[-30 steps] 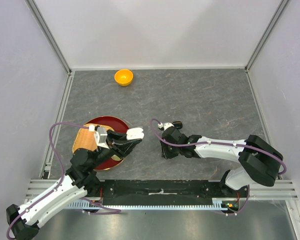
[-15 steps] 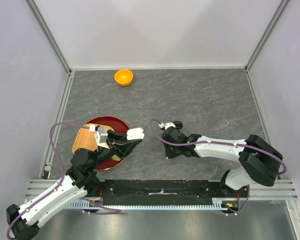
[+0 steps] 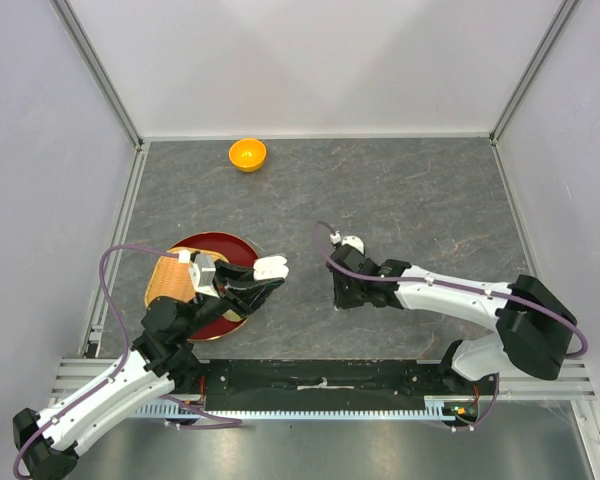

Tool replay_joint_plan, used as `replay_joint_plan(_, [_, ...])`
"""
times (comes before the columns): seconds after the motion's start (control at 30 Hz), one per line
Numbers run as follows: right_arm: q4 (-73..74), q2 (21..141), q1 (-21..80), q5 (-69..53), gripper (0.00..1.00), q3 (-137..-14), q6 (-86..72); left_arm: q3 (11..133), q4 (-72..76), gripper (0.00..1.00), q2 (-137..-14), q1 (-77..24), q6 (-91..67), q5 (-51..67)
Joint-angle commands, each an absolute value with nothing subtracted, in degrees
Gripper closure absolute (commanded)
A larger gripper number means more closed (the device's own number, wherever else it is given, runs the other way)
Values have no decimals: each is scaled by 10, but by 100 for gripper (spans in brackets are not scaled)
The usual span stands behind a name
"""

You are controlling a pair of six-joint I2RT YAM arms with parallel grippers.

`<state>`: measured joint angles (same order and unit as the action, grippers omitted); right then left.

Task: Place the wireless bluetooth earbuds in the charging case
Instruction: Pick up the earbud from the center of the board, then place the earbud in the charging case.

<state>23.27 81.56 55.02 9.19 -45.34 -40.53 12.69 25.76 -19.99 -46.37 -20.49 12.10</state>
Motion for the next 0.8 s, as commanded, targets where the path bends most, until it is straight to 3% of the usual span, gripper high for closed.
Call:
replay_joint_plan(0.0, [284, 763, 527, 83, 100, -520, -494, 120, 282, 98, -204, -465, -160, 116])
replay_joint_plan(0.2, [423, 728, 497, 83, 100, -658, -541, 85, 364, 98, -223, -465, -52, 110])
replay_joint_plan(0.37, [452, 712, 495, 83, 100, -762, -602, 70, 431, 98, -266, -466, 32, 76])
replay_joint_plan(0.77, [447, 765, 497, -53, 100, -822, -696, 82, 519, 98, -353, -465, 163, 17])
